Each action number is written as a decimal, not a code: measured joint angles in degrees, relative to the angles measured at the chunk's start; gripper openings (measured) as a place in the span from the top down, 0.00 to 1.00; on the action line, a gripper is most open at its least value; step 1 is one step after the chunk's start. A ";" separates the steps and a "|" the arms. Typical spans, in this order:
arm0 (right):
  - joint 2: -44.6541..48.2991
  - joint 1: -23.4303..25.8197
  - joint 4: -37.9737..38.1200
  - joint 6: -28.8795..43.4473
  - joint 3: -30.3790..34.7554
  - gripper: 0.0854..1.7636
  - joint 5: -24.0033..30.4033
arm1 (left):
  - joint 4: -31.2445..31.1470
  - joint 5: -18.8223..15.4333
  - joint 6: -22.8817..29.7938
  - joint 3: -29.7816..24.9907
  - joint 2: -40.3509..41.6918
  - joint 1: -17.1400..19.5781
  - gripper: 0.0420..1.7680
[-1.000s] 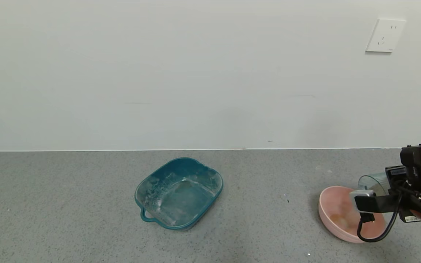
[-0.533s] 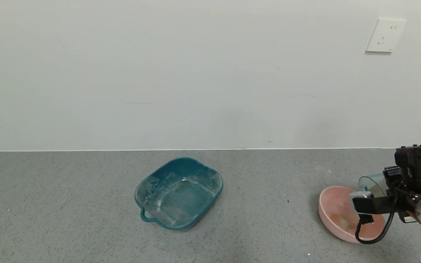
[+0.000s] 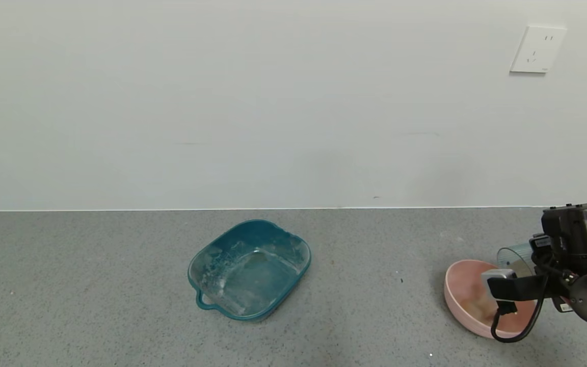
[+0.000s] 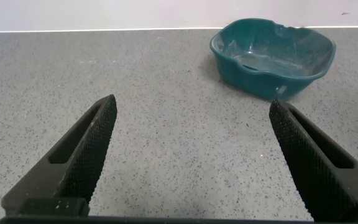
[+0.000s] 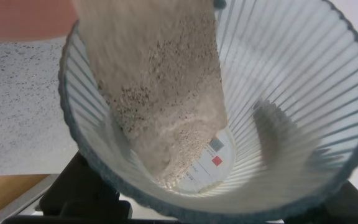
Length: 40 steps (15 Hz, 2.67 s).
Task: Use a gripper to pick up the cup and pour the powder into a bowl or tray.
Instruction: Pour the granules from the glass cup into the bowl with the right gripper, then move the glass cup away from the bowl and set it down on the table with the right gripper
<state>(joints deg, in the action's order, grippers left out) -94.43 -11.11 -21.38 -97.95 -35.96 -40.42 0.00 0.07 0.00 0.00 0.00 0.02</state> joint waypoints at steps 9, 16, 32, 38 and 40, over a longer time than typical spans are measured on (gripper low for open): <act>0.02 -0.02 -0.02 0.07 0.16 0.25 -0.06 | 0.00 0.00 0.00 0.00 0.00 0.00 0.00; -0.06 -0.57 0.05 0.11 0.77 0.25 -1.30 | 0.00 0.00 0.00 0.00 0.00 0.00 0.00; 2.47 0.22 -0.33 15.24 3.66 0.25 1.10 | 0.00 0.00 0.00 0.00 0.00 -0.02 0.00; 3.89 1.13 0.20 33.29 6.12 0.25 3.66 | 0.00 0.00 0.00 0.00 0.00 -0.02 0.00; 4.83 2.29 0.33 37.23 7.22 0.25 5.95 | 0.00 -0.02 -0.02 0.00 0.00 -0.02 0.00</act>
<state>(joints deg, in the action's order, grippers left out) -89.60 -8.81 -21.05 -60.72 -28.75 -34.47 0.00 0.05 -0.02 0.00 0.00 0.00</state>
